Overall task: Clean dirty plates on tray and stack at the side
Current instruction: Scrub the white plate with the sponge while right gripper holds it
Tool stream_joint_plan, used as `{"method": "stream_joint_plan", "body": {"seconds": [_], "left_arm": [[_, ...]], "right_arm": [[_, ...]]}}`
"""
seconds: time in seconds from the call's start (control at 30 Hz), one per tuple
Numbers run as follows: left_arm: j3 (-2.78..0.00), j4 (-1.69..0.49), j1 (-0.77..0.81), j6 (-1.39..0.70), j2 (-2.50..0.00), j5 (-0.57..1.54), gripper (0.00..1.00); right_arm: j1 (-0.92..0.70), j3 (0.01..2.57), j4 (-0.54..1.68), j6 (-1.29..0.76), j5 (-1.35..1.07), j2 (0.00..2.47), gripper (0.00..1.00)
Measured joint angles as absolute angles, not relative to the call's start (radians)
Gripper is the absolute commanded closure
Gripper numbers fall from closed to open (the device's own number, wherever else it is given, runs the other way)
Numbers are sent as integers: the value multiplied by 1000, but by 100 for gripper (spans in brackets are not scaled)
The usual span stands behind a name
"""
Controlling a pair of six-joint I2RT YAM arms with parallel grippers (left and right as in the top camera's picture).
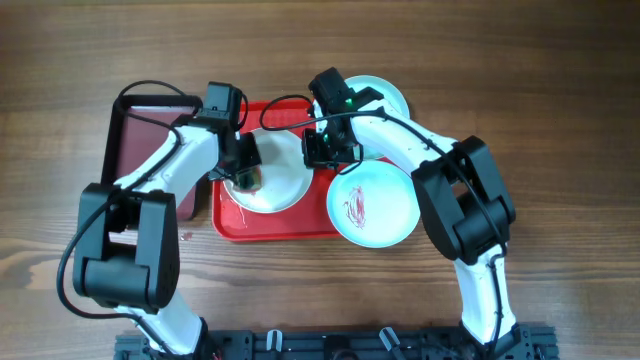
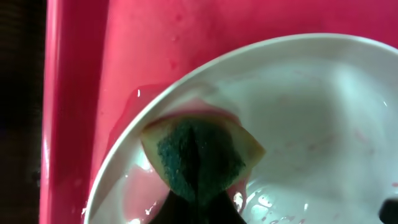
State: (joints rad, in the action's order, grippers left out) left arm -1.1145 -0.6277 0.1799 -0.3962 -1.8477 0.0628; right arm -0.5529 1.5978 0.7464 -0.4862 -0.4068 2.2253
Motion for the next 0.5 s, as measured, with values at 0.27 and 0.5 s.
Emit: {"method": "stream_joint_plan", "body": {"seconds": [0.27,0.5], "left_arm": [[-1117,-536,253,-459,-1870,183,96],[-1132,-600,263,-463,-1882,175,96]], "right_arm": [[-558,1590,718,-496,-406,2222,96],[-583,1586,699,-501,-412,2222,96]]}}
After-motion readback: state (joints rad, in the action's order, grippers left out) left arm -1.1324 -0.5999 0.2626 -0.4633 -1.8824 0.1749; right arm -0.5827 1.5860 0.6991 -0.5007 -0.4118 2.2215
